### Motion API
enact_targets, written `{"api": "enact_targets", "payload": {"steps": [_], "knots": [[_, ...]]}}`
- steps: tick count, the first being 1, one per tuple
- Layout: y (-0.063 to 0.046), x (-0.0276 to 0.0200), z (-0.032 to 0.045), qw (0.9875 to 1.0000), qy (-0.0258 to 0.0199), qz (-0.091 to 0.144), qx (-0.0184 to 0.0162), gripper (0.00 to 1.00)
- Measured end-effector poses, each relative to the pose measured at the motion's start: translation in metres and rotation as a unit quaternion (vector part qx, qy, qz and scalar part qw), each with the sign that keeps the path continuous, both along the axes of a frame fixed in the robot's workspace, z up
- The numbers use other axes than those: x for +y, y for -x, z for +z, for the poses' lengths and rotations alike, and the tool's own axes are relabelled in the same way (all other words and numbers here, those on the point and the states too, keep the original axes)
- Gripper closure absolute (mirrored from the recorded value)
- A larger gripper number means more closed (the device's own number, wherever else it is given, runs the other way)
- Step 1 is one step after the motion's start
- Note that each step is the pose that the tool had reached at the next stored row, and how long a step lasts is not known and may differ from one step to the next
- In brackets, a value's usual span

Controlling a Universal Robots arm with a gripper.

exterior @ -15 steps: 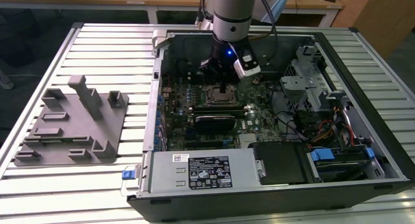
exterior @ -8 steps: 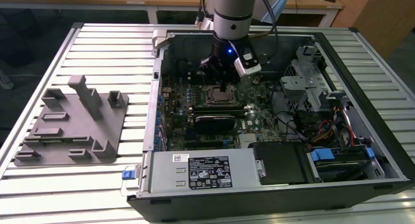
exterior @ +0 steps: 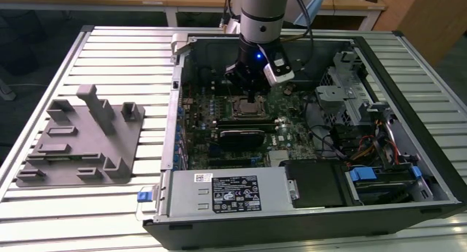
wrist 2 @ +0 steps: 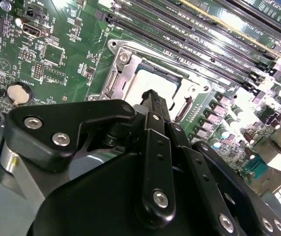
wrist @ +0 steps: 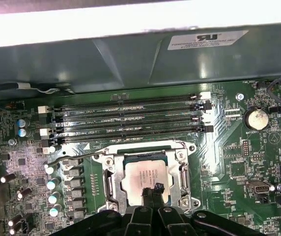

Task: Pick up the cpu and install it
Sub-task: 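Close the cpu cover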

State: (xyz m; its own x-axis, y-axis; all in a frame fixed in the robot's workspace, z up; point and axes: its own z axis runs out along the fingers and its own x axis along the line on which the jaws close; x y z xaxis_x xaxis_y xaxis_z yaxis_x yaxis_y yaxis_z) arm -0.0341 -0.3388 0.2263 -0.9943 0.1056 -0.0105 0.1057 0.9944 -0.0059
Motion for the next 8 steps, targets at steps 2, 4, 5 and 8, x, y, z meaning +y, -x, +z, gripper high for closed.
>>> {"api": "enact_targets", "payload": {"steps": [2, 4, 5, 8], "knots": [[0.0, 0.0, 0.0, 1.0, 0.0, 0.0, 0.0, 0.89], [0.0, 0.0, 0.0, 1.0, 0.0, 0.0, 0.0, 0.89], [0.0, 0.0, 0.0001, 1.0, 0.0, 0.0, 0.0, 0.89], [0.0, 0.0, 0.0028, 1.0, 0.0001, 0.0, 0.0, 0.89]]}}
